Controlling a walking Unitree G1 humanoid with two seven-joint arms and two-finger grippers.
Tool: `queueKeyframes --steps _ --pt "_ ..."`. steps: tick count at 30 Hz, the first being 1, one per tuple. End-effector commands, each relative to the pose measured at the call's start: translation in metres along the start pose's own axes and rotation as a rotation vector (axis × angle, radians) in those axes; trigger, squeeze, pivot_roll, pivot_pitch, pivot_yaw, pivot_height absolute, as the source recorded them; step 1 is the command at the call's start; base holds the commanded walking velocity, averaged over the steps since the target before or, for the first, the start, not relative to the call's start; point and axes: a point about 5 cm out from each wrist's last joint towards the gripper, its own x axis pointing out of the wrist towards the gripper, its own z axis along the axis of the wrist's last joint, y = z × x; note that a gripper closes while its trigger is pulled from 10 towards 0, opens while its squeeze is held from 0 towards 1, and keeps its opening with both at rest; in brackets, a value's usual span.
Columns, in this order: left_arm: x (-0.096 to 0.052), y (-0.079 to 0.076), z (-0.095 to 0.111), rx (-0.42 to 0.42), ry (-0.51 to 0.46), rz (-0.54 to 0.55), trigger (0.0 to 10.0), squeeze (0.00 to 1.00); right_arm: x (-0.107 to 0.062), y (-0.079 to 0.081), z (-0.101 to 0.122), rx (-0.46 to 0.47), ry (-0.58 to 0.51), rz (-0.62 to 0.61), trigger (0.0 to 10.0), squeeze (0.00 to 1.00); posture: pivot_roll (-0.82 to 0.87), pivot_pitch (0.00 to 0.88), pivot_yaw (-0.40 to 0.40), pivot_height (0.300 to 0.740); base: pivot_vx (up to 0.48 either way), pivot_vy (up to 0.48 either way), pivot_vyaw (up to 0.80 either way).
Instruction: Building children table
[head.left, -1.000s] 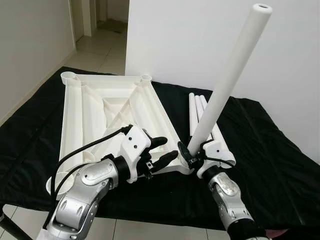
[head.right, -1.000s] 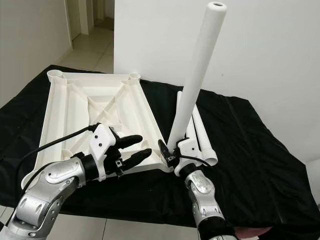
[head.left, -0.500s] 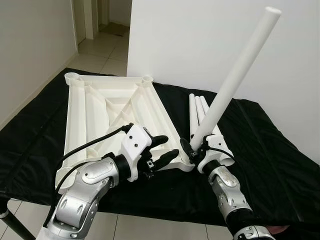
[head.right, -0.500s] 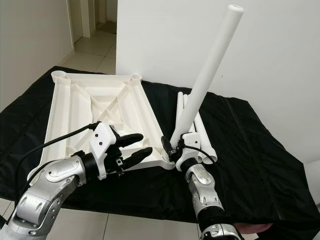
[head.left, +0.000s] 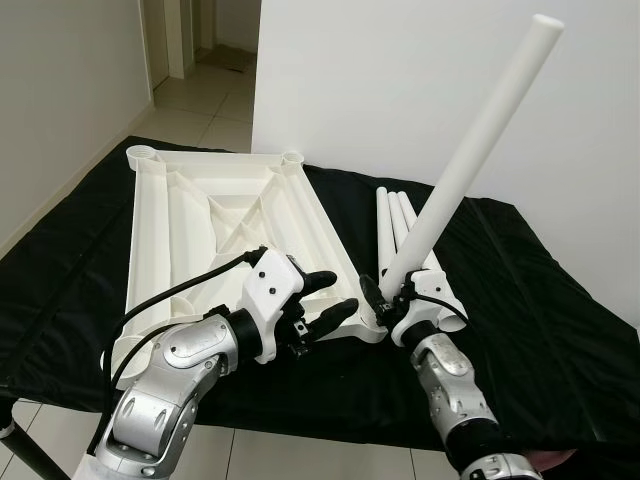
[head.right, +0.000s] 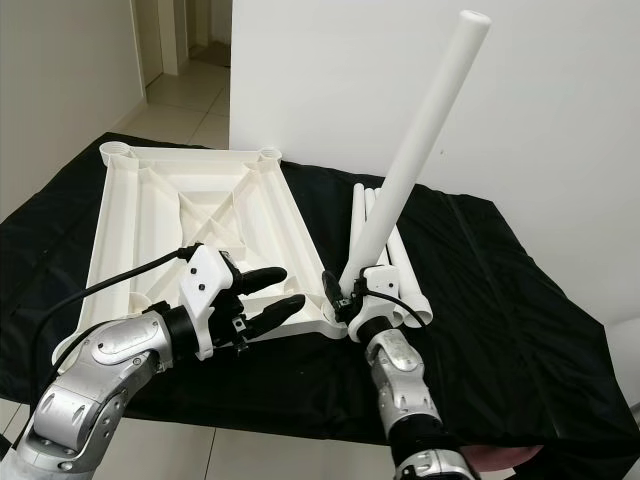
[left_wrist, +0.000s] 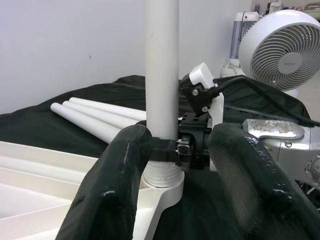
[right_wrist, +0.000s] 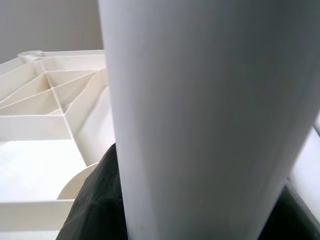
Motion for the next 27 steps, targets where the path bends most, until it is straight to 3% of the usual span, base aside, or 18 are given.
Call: queueKeyframes --steps 1,3,16,27 --pt "0.002 -0.001 0.002 -0.001 -0.010 0.048 10.0 0.00 -0.035 -0.024 -0.056 0.032 0.281 -0.165 10.0 0.00 0.03 0.000 -0.115 0.740 0.000 0.000 0.00" --pt "0.002 -0.002 0.002 -0.003 -0.011 0.044 10.0 0.00 -0.031 -0.026 -0.051 0.030 0.261 -0.291 10.0 0.00 0.03 0.000 -0.115 0.740 0.000 0.000 0.00" --pt "0.003 -0.005 0.002 -0.006 -0.013 0.037 10.0 0.00 -0.022 -0.016 -0.037 -0.005 0.195 -0.485 10.0 0.00 0.04 0.000 -0.128 0.740 0.000 0.000 0.00" --pt "0.004 -0.009 0.000 -0.012 -0.010 0.024 10.0 0.00 -0.024 -0.026 -0.034 0.051 0.188 -0.634 10.0 0.00 0.04 0.000 -0.132 0.740 0.000 0.000 0.00"
